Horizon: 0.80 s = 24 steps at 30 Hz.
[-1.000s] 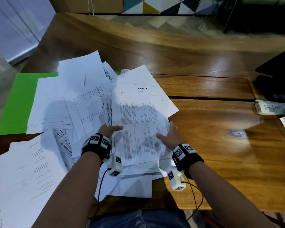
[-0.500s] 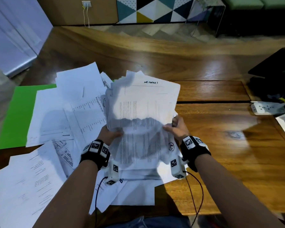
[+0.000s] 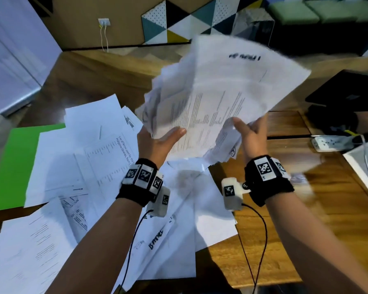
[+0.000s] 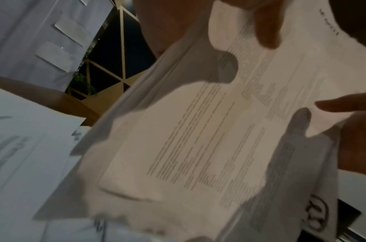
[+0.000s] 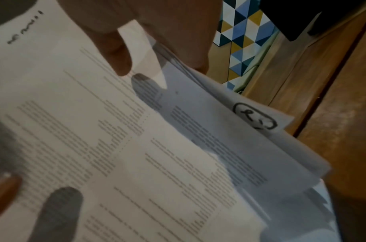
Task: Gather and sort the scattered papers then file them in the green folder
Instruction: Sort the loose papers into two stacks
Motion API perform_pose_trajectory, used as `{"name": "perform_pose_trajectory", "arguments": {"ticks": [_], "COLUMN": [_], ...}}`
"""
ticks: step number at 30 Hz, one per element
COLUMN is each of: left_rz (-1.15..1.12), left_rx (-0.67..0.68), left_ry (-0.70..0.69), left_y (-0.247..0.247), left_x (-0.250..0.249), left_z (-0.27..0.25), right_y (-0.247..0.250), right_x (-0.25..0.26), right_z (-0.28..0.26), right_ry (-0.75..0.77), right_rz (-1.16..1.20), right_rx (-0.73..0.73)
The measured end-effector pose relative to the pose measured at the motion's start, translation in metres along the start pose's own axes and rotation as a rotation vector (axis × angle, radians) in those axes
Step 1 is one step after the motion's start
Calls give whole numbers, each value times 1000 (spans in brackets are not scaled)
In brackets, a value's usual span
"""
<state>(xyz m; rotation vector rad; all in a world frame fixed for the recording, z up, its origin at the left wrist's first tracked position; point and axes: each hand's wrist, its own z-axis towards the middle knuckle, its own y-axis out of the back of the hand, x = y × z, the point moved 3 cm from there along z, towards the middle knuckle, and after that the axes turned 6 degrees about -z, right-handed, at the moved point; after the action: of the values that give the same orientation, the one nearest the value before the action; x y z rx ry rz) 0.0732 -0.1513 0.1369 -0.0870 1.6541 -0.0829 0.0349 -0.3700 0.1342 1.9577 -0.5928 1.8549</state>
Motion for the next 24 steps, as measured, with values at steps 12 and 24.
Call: {"name": "perform_pose_trajectory", "arguments": {"ticks": [12, 24], "left_rz": [28, 54], "left_rx": [-24, -31], "left_ry": [-76, 45], "left_y": [15, 21], "left_x": [13, 18], "left_z": [20, 33], "right_y": [-1, -12], "right_x": [3, 28], "right_z": [-5, -9], "right_ry": [93, 541], "right_rz": [50, -279], "right_rx": [15, -225]}}
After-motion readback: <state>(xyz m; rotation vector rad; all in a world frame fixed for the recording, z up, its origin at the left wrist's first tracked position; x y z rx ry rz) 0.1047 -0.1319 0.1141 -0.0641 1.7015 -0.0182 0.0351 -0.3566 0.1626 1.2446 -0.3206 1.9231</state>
